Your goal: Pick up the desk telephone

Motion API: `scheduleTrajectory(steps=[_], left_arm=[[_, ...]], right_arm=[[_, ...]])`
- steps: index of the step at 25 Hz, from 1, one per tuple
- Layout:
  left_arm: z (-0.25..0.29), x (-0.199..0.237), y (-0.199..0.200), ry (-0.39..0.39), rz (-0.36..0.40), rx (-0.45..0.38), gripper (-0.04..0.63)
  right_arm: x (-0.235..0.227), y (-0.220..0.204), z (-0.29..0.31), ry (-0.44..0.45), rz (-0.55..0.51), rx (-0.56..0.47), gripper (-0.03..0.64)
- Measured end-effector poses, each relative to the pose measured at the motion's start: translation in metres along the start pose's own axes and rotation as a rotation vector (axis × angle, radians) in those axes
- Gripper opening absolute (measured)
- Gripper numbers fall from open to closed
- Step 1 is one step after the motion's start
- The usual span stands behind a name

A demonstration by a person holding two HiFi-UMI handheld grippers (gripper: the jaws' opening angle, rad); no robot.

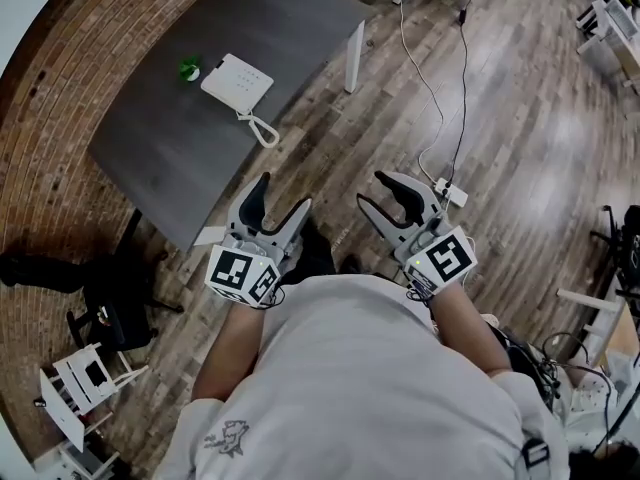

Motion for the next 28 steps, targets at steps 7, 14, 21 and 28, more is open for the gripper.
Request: scheduleTrajectory(steps=[7, 14, 21, 28], left_arm=[[0.044, 0.046, 0.006, -0.024, -0.019, 0.007, 0.356], [0.081, 0.108, 0.023, -0.046, -0.036, 0.008, 0.356], [0.094, 0.179, 0.035, -0.039, -0.049, 0.0, 0.355], [0.095, 0.231, 0.044, -0.032, -0.031, 0.003, 0.355]], right_arm=[[-0.032, -0.006, 0.05, -0.002, -0.006, 0.027, 0.183], [-0.057, -0.003, 0.12, -0.004, -0.01, 0.039, 0.183], [-0.068, -0.007, 0.188, -0.003, -0.018, 0.051, 0.183], [-0.066, -0.013, 0.251, 0.015, -0.006, 0.061, 0.183]])
Point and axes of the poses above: the fingertips, and each gripper's own axes: z forward along the fingers, x to its left, y out of its top, the point moved 1 cm from there along -z, backward along the fingers, and after that the axes turned 5 degrees about -x, right-handed, at the moved point
